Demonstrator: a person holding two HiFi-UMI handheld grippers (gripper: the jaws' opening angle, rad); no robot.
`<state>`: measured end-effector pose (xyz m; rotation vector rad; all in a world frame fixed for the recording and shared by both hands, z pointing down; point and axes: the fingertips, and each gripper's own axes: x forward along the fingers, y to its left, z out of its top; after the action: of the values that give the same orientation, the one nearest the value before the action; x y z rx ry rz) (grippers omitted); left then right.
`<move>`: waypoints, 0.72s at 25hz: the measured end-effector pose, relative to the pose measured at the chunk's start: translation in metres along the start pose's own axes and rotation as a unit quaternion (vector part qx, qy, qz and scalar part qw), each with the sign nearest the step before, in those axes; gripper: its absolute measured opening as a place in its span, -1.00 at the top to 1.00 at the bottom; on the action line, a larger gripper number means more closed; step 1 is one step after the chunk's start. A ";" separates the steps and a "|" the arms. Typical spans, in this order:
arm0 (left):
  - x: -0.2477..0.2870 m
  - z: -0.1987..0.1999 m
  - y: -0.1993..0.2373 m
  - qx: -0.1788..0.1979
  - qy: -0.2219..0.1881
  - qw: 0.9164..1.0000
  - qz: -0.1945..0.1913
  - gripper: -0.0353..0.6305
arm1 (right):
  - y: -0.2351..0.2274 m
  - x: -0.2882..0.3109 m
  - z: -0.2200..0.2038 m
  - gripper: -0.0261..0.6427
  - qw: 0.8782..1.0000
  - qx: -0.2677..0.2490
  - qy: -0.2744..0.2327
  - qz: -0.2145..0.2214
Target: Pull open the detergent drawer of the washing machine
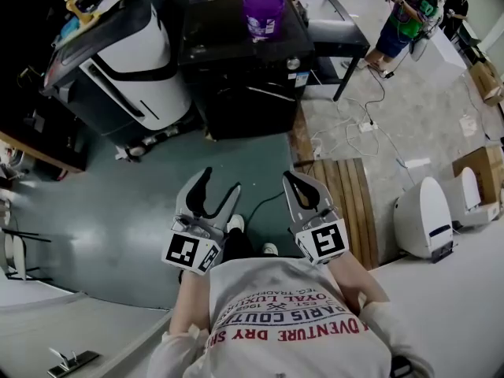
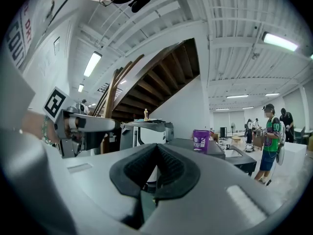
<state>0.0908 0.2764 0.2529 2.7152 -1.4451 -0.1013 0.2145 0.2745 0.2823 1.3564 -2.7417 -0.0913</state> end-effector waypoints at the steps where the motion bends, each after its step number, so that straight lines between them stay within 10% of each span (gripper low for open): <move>1: 0.001 -0.001 0.003 -0.006 0.000 1.000 0.004 -0.02 | -0.002 0.001 -0.001 0.92 1.000 0.001 0.001 0.000; 18: 0.079 -0.019 0.148 -0.040 0.012 0.999 -0.003 -0.01 | -0.035 0.159 -0.024 0.92 1.000 -0.002 0.026 0.001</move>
<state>0.0142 0.1283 0.2825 2.6473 -1.3961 -0.1232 0.1486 0.1267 0.3107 1.3344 -2.6994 -0.0606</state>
